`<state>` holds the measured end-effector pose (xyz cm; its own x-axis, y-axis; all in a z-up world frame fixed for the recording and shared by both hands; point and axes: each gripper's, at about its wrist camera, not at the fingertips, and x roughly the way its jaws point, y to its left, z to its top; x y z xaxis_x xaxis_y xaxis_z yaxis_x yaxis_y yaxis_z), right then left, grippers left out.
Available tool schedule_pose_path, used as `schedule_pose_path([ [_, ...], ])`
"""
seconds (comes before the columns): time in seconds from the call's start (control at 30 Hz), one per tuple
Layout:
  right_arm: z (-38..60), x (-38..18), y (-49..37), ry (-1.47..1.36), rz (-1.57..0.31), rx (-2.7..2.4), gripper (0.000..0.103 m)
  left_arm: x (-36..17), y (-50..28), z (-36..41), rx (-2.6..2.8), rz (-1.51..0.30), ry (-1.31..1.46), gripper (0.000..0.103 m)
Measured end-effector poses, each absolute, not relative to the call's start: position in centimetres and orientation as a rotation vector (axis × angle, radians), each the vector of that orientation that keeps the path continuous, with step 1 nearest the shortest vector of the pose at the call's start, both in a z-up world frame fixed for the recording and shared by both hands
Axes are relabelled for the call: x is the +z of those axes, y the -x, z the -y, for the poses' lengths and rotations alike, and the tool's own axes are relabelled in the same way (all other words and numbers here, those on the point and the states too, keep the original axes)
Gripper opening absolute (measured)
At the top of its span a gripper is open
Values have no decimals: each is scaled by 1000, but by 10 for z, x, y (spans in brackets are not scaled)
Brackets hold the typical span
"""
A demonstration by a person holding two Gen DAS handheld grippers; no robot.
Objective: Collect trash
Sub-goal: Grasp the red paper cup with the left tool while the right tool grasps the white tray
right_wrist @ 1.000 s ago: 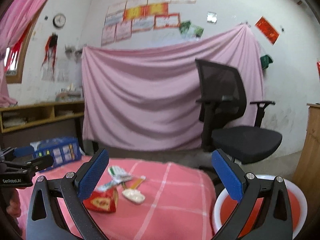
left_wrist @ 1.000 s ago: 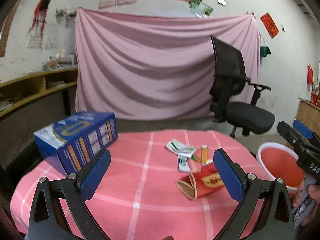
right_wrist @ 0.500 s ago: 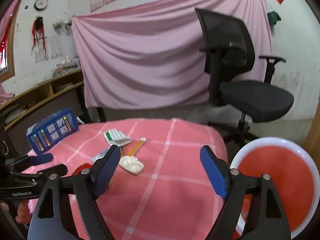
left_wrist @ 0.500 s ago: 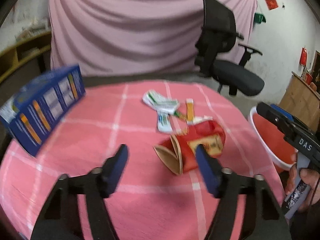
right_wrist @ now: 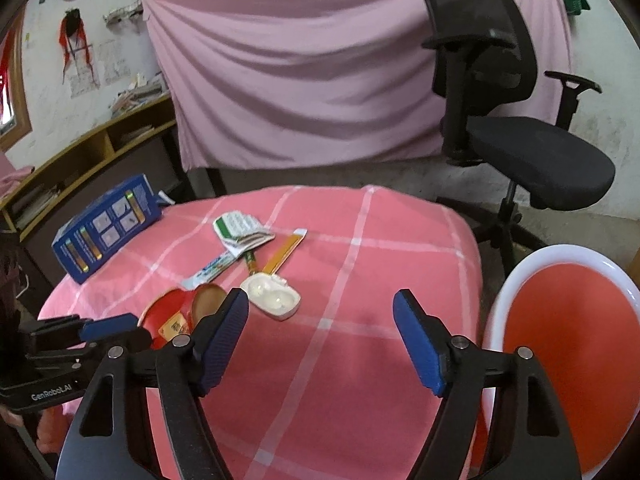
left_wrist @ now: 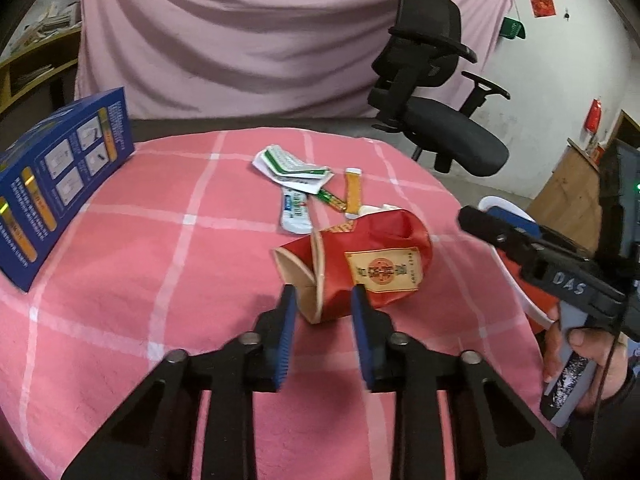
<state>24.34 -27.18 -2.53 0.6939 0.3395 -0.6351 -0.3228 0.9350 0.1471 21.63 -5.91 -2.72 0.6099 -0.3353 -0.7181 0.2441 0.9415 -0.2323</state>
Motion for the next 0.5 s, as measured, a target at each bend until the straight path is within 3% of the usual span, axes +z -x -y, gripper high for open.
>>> schedule_pose_path([
  [0.23,264,-34,-252,-1,-788,390,68,-32,-219,63,-362,-878,131,1],
  [0.5,247,-42,-261,85,-849,421,66,-22,-204,47,-241,-793,138,1],
])
